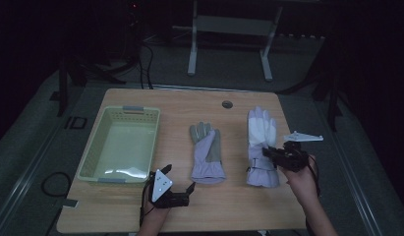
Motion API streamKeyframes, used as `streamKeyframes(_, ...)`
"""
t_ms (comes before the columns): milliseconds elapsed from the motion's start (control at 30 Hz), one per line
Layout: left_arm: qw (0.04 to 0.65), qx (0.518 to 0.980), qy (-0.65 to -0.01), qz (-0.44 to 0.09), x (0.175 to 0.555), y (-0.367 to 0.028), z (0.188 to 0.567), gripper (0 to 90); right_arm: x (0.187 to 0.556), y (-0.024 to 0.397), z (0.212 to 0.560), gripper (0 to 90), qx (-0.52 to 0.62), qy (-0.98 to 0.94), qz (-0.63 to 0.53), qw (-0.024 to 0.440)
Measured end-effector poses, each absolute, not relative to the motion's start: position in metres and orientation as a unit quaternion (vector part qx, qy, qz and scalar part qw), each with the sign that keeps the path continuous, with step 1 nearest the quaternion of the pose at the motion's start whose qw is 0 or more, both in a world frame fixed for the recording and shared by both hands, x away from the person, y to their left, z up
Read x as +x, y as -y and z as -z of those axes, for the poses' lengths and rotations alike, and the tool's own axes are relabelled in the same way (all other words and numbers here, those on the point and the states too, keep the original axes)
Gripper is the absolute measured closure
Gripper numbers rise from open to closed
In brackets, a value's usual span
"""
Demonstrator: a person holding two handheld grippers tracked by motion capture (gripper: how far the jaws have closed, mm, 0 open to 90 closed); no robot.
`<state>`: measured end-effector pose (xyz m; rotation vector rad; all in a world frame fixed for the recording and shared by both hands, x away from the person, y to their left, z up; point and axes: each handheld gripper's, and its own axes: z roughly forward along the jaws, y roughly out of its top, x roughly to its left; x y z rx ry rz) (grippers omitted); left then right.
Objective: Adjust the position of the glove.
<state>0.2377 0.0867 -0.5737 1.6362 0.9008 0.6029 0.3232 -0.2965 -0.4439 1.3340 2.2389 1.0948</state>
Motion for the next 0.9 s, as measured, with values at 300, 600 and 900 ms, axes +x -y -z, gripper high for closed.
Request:
streamKeyframes(300, 0.556, 0.693, -0.381, -0.255, 0.238, -0.087, 0.574, 0.0, 0.341, 0.274, 0.469, 79.6, 0.470, -0.794, -0.359, 0.142)
streamKeyframes(600, 0.557, 0.694, -0.380, -0.253, 0.238, -0.087, 0.574, 0.0, 0.364, 0.271, 0.499, 79.6, 0.485, -0.799, -0.325, 0.141)
streamKeyframes(900, 0.556, 0.694, -0.381, -0.253, 0.238, -0.086, 0.574, 0.0, 0.381, 0.271, 0.524, 74.6, 0.495, -0.803, -0.306, 0.129)
